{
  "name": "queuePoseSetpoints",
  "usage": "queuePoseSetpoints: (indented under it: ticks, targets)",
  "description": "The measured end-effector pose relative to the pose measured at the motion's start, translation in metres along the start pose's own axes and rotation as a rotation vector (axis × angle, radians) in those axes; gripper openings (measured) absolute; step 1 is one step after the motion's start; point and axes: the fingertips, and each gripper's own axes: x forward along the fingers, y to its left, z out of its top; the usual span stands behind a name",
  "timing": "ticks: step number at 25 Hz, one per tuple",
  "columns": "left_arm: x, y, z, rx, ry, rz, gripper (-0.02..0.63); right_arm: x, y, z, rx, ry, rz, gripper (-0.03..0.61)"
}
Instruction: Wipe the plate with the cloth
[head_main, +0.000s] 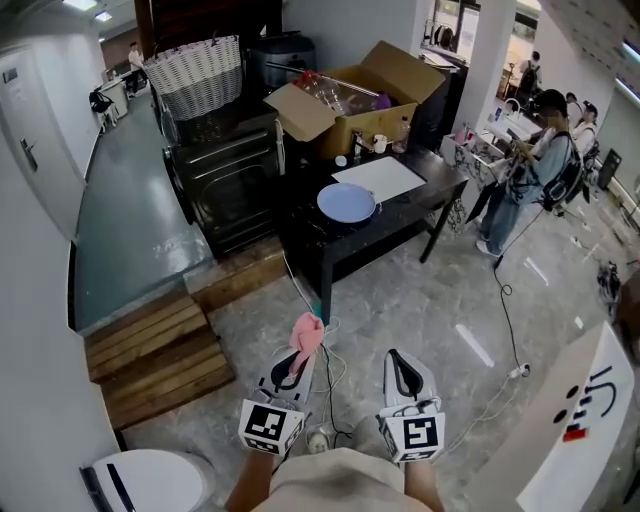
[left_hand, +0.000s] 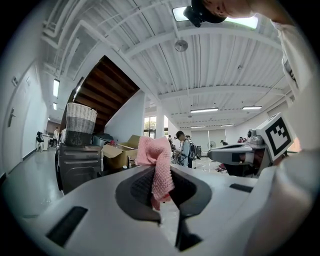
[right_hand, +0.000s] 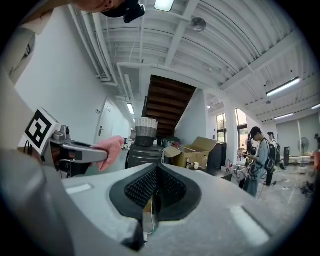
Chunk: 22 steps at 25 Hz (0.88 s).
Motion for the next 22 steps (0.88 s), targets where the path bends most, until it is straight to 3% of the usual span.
queuePoseSetpoints:
  ticks: [14,22]
  targets:
    - [0.037,0.026,0.0,-0.012,-0.019,-0.032,0.032,0.043,-0.009,-0.008,-0.043,0.034,-0.023,0.002]
    - [0.077,0.05,-0.002,0.007,-0.002,0.001,0.032,0.088,-0.036,-0.014,-0.036,0.043,-0.014,0.002]
